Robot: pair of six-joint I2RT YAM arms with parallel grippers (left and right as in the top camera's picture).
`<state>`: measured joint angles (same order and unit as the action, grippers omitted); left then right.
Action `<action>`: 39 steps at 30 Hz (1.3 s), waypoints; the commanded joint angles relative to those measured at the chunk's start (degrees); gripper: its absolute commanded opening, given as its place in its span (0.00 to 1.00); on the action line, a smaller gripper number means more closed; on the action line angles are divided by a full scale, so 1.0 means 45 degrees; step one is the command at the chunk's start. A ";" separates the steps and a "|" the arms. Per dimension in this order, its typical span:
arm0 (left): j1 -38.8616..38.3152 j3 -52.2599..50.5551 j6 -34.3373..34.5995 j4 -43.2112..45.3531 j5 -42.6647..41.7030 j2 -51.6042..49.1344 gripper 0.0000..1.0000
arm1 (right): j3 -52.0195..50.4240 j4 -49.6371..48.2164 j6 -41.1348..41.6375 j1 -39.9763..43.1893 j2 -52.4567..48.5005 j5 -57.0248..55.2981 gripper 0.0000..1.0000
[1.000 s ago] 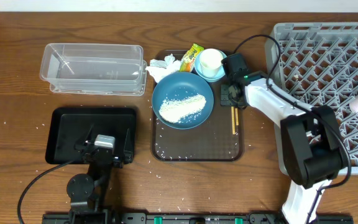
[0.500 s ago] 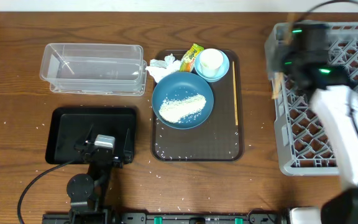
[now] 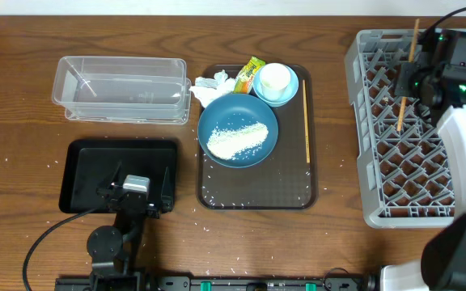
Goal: Sort waste into correct bins and load items into the dishwasher rack
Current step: 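Carry the chopstick to the rack and drop it in, then return the right gripper to the tray and grasp the second chopstick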
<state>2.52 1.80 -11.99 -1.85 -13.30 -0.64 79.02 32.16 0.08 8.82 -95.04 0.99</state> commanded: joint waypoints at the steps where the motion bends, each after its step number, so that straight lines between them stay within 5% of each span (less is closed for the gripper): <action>1: 0.0029 -0.0350 0.0063 -0.0214 -0.0039 0.0058 1.00 | 0.0058 -0.0228 -0.0714 0.0097 -0.0690 0.0937 0.01; 11: 0.0029 -0.0350 0.0058 -0.0214 -0.0039 0.0053 1.00 | 0.0053 -0.0384 -0.0704 0.0097 -0.1719 0.2647 0.08; 12: 0.0029 -0.0350 0.0058 -0.0214 -0.0039 0.0058 1.00 | 0.0058 -0.0369 -0.0704 0.0097 -0.1719 0.2642 0.20; 15: 0.0029 -0.0350 0.0058 -0.0214 -0.0039 0.0058 1.00 | 0.0058 -0.0369 -0.0583 0.0078 -0.1719 0.2637 0.83; 17: 0.0029 -0.0350 0.0058 -0.0214 -0.0039 0.0058 1.00 | 0.0058 -0.0248 -0.0262 0.0058 -0.1719 0.2642 0.97; 26: 0.0029 -0.0350 0.0058 -0.0214 -0.0039 0.0058 1.00 | 0.0058 0.0554 0.0121 -0.0083 -0.1715 0.3682 0.99; 39: 0.0029 -0.0350 0.0058 -0.0214 -0.0039 0.0053 1.00 | 0.0058 0.0831 0.1185 -0.2637 -0.1715 0.3857 0.76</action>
<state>2.52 1.80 -11.99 -1.85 -13.30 -0.64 79.02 35.53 2.81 -0.51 -102.50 20.43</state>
